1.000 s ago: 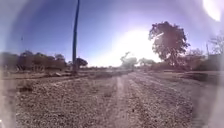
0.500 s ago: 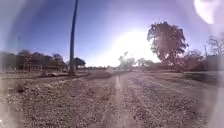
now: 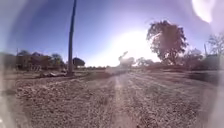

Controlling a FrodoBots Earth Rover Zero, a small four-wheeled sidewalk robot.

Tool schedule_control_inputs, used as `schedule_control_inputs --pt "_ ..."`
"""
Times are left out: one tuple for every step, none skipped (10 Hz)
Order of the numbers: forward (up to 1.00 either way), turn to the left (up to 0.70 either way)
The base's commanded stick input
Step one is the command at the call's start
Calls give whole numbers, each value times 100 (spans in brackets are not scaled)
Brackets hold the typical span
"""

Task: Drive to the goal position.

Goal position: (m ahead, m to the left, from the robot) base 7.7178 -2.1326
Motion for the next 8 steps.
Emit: schedule_control_inputs --pt "50 0" --pt "50 0" --pt "50 0" --pt "50 0" --pt "50 0" --pt "50 0" --pt "50 0" --pt "50 0"
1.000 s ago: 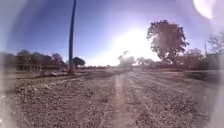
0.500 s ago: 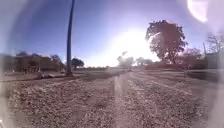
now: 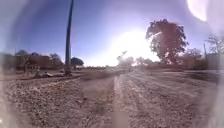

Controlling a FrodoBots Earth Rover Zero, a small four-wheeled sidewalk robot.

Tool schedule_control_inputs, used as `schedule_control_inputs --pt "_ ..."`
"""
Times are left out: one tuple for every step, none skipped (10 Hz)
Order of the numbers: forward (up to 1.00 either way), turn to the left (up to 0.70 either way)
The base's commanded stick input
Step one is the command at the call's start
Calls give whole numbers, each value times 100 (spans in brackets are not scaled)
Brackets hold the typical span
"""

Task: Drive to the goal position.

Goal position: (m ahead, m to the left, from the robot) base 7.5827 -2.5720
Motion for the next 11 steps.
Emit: schedule_control_inputs --pt "50 0" --pt "50 0" --pt "50 0" --pt "50 -11" --pt "50 -19" --pt "50 -21" --pt "50 -20" --pt "50 0" --pt "50 0" --pt "50 0" --pt "50 0"
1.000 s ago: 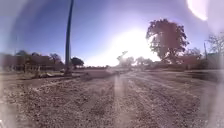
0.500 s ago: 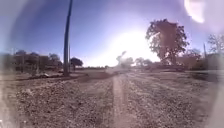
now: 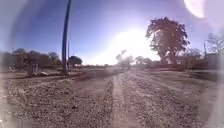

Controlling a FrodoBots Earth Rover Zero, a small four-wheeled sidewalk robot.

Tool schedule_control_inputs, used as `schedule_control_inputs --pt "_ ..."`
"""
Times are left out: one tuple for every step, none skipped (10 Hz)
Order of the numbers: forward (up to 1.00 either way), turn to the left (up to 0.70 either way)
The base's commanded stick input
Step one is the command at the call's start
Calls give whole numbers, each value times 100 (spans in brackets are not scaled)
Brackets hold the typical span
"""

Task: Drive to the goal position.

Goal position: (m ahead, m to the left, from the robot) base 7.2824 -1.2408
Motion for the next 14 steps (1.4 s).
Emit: schedule_control_inputs --pt "50 0" --pt "50 0" --pt "50 0" --pt "50 0" --pt "50 0" --pt "50 0" --pt "50 0" --pt "50 0" --pt "50 0" --pt "50 0" --pt "50 0" --pt "50 0" --pt "50 0" --pt "50 0"
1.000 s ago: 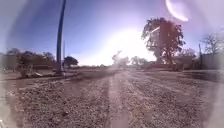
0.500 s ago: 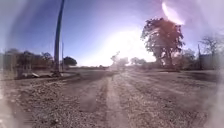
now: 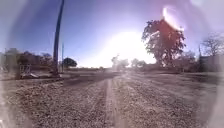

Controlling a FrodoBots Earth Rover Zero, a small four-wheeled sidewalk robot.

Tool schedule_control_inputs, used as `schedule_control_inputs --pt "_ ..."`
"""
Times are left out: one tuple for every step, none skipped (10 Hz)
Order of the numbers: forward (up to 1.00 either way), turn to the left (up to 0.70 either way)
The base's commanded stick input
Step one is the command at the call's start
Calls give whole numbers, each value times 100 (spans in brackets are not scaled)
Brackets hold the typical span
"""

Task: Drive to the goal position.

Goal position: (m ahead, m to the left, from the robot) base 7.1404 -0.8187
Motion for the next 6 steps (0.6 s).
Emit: schedule_control_inputs --pt "50 0" --pt "50 0" --pt "50 0" --pt "50 0" --pt "50 0" --pt "50 0"
